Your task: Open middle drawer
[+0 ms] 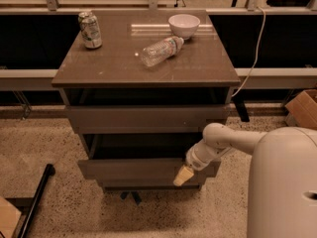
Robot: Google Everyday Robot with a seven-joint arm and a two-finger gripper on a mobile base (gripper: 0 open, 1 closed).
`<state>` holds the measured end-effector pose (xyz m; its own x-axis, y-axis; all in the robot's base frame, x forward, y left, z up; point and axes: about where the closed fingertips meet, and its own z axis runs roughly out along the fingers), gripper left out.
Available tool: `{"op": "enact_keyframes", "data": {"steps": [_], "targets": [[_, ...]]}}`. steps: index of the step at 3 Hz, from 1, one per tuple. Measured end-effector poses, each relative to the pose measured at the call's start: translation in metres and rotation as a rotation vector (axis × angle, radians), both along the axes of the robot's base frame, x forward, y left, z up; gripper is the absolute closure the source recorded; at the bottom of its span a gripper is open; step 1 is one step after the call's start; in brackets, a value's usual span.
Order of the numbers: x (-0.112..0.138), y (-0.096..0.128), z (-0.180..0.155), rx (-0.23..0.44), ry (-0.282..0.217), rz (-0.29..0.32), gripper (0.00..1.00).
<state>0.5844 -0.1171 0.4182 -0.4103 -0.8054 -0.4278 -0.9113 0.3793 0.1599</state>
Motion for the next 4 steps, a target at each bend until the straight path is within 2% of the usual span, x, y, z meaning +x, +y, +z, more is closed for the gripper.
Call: {"op": "enact_keyframes", "data": {"steps": [3,4], "targets": [[-0.001,-0.002,0.003,0.003,0.009,-0.004,0.97],[-0.026,-0.006,0.004,0.011,0.039,-0.011,0.70]]}}
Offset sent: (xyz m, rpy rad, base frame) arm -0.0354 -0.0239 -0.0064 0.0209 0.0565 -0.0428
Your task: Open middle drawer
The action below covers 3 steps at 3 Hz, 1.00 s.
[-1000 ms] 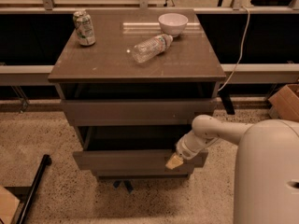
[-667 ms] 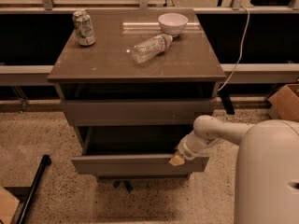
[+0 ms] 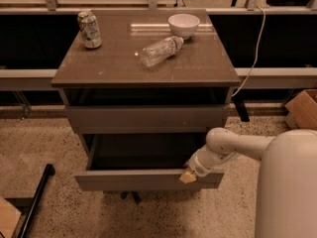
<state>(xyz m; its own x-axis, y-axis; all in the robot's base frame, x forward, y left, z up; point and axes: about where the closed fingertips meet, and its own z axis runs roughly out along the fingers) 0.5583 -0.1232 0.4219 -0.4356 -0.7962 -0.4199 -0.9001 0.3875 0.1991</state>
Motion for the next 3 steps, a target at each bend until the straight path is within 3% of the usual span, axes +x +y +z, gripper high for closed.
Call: {"op": "enact_keyframes", "data": {"steps": [1,3], "targets": [[-0.003,-0.001,-0.001,-0.001,0.005,0.001,0.52],[-0.032,-0.008,-0.009,-0.051,0.073,0.028,0.04]]}}
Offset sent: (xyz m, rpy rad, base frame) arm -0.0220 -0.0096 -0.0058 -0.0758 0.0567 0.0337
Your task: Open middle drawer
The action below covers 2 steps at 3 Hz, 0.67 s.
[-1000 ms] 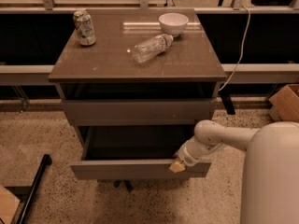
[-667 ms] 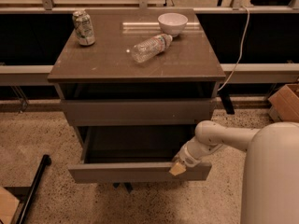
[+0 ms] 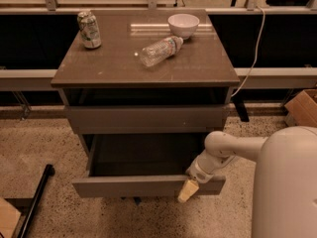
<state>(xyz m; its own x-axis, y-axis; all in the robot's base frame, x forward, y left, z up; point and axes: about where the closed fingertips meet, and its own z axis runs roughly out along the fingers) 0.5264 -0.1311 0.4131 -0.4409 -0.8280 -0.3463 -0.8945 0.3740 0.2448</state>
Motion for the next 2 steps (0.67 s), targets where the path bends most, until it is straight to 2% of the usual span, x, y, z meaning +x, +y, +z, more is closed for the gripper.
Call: {"op": "enact_keyframes", "data": {"steps": [1,2], "targets": [[-0.0121,-0.0015,-0.0035,-0.004,0.027,0.000,0.00],[-0.0123,-0.0015,-0.0031,-0.004,0.027,0.000,0.00]]}}
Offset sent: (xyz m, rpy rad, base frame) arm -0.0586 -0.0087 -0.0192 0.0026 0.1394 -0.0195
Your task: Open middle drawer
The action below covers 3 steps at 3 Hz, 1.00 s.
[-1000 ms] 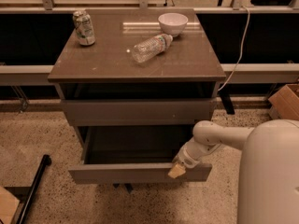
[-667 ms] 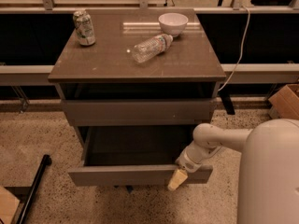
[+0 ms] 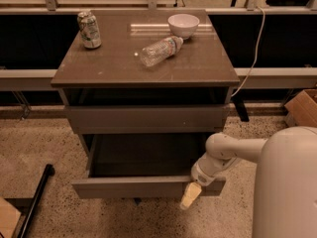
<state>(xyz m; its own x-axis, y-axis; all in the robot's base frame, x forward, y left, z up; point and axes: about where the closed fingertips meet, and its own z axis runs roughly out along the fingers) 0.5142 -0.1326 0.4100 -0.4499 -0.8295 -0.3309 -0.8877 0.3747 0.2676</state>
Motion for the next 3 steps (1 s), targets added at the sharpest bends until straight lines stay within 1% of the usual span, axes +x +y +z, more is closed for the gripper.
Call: {"op": "enact_keyframes", "data": {"steps": [1,2,3], "targets": [[-0.0200,-0.0003,-0.0044,-0.006,0.044,0.004,0.19],[-0.0198,-0.0002,-0.0043,-0.006,0.044,0.004,0.42],[-0.0252,-0.0007,-0.0042,-0.009,0.051,0.002,0.73]]}}
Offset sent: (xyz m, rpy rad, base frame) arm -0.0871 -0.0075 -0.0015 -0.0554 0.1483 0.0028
